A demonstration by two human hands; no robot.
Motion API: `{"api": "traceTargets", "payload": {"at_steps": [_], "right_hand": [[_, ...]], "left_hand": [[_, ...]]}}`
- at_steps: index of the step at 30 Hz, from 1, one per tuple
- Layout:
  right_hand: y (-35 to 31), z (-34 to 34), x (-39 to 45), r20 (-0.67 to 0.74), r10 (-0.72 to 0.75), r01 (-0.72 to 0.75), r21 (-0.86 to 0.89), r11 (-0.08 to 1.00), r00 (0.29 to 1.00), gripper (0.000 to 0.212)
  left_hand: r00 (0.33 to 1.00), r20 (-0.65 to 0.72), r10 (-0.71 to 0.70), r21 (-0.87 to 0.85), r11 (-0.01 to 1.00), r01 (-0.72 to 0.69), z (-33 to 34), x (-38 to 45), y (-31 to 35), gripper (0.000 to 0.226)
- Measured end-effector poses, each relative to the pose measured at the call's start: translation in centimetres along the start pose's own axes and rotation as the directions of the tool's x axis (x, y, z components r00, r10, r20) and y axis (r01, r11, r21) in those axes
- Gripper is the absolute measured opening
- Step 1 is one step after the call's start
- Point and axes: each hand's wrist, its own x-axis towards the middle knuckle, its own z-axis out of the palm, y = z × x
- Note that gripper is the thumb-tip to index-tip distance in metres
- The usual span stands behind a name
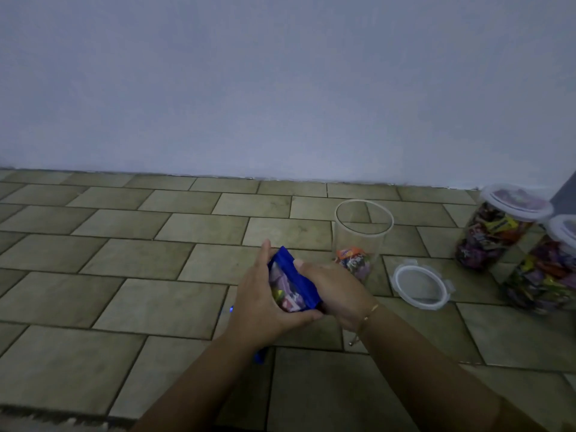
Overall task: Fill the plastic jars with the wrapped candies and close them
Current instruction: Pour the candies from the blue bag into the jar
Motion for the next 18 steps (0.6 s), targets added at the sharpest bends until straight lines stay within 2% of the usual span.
{"api": "traceTargets", "payload": {"at_steps": [3, 8, 14, 18], "right_hand": [[1.0, -1.6, -1.2, 0.042, 0.049, -0.056, 0.176, 0.983, 0.998, 0.039], [2.1, -4.4, -3.2, 0.072, 0.072, -0.090, 0.277, 0.957, 0.995, 0.033], [2.8, -7.2, -4.5, 0.025, 0.028, -0.032, 0.172, 0.985, 0.999, 0.023], [3.2, -9.0, -4.8, 0.055, 0.017, -0.020, 0.064, 0.998, 0.998, 0.011]], "left_hand": [[0.998, 0.026, 0.056, -0.053, 0.997, -0.055, 0.9, -0.5, 0.4, 0.134], [0.990, 0.046, 0.133, -0.101, 0.987, -0.128, 2.9, -1.1, 1.8, 0.132], [0.979, 0.063, 0.194, -0.028, 0.981, -0.193, 5.2, -1.4, 3.2, 0.127], [0.975, 0.061, 0.213, 0.080, 0.973, -0.218, 6.3, -1.5, 3.7, 0.125]]}}
